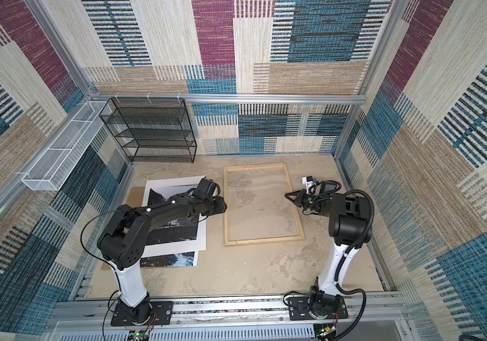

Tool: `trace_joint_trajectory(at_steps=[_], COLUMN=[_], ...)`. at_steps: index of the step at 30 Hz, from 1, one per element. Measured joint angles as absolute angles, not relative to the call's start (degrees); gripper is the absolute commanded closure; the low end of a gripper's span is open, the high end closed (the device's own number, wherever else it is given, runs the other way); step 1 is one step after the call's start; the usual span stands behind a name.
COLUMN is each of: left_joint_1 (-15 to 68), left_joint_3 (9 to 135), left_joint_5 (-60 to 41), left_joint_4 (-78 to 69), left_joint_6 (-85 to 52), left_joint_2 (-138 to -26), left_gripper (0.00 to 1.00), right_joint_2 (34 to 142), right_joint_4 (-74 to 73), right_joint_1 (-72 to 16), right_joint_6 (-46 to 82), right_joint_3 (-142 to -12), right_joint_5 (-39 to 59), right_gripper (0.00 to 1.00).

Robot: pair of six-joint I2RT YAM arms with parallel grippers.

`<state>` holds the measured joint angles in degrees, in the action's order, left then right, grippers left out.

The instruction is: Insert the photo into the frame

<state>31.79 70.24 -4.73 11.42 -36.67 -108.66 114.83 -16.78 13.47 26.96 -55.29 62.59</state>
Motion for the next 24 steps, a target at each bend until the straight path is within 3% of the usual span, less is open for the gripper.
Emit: trace_joint_trajectory(at_steps=[24], left_joint_1=[32.0], left_joint_3=[70.4], left_joint_5=[-4.7], left_joint_4=[12.2], left_joint_6=[-36.6], left_joint_2=[-109.7], left_gripper=[0.56], right_joint_2=[115.9], right_joint_4=[-11.6], right_joint_1=[13.5], right_joint_6=[22.7], right_joint_3=[-57.7], right_joint_5=[64.1], right_gripper=[1.00])
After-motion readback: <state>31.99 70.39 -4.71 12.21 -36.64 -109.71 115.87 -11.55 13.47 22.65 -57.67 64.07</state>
